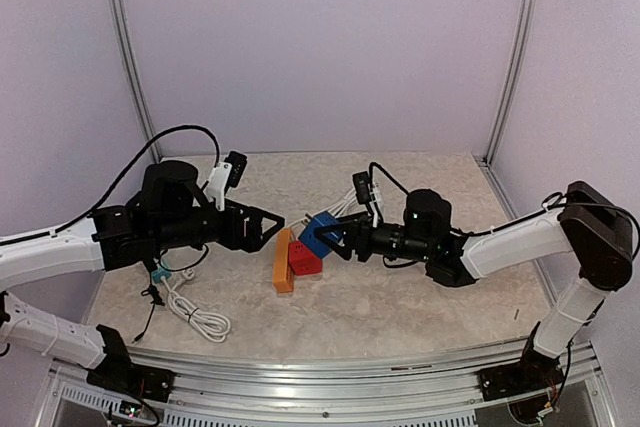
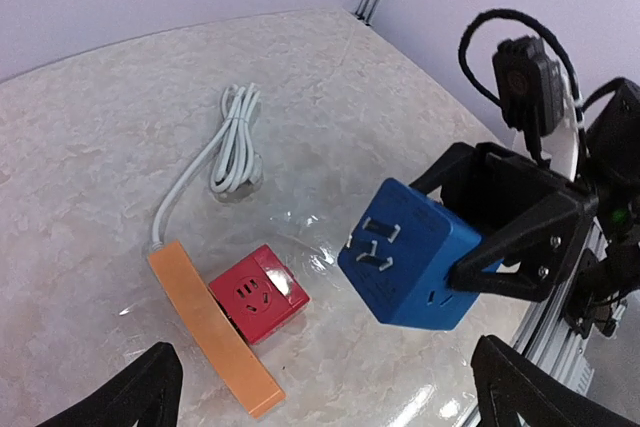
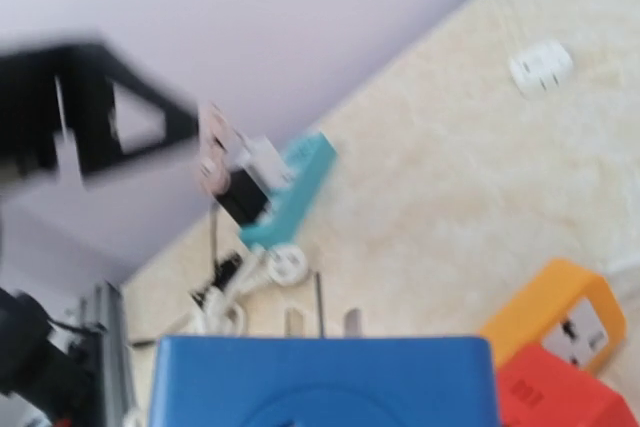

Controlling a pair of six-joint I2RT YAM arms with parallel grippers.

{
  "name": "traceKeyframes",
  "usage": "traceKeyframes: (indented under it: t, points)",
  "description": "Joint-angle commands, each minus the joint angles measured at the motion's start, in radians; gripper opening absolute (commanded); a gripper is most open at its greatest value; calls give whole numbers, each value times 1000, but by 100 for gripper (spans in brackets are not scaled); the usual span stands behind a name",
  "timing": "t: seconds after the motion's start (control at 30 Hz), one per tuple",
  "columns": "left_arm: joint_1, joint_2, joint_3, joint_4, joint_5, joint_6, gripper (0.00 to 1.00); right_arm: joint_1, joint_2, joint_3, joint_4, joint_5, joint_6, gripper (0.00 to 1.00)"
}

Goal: Pull the plug off the socket

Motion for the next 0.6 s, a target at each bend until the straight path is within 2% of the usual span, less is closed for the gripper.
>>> traceKeyframes:
  t: [0.0,0.2,0.37,0.57]
  points:
    - [-115,-23,-44,82,-70,227,99,-6,-42,13,27,-18,82,0]
    - [-241,46,-78,207,-178,403,99,-6,-39,-12,158,-35,224,0]
    - [-264,94,-97,307,-210,486,99,0,-24,-19,206,-43,283,0]
    - [-283,186,-60,338,-307,538,98,18,-15,-37,230,-24,326,0]
